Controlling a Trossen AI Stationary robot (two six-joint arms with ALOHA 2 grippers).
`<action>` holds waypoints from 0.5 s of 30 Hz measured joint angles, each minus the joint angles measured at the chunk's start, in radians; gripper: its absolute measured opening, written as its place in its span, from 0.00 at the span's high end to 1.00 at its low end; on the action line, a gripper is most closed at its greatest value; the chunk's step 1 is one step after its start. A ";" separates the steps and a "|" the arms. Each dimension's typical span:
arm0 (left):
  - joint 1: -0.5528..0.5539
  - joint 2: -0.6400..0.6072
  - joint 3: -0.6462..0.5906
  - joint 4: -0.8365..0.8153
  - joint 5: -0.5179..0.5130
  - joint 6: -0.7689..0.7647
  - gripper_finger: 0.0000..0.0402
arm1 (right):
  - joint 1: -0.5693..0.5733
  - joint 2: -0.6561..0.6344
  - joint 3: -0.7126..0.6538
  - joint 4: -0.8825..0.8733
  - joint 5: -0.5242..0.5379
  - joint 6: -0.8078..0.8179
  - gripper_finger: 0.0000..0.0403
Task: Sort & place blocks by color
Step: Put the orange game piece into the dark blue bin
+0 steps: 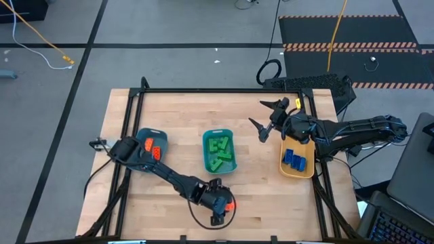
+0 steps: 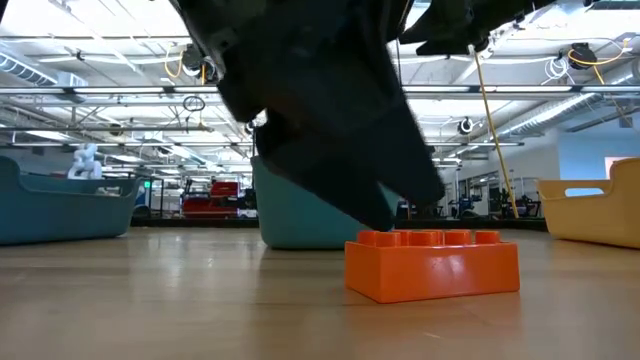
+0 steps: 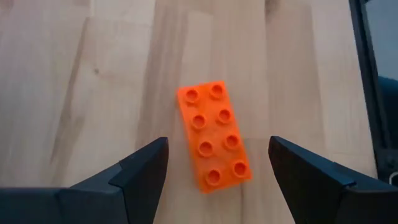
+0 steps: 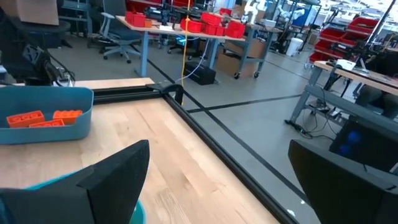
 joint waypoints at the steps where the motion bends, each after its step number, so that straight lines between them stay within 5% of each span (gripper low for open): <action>1: -0.003 0.001 0.000 -0.003 -0.001 0.000 0.31 | 0.000 0.000 0.000 0.000 0.000 0.000 0.06; 15: -0.002 0.059 0.002 -0.025 -0.116 -0.026 0.31 | 0.000 0.000 0.000 -0.008 -0.001 0.001 0.06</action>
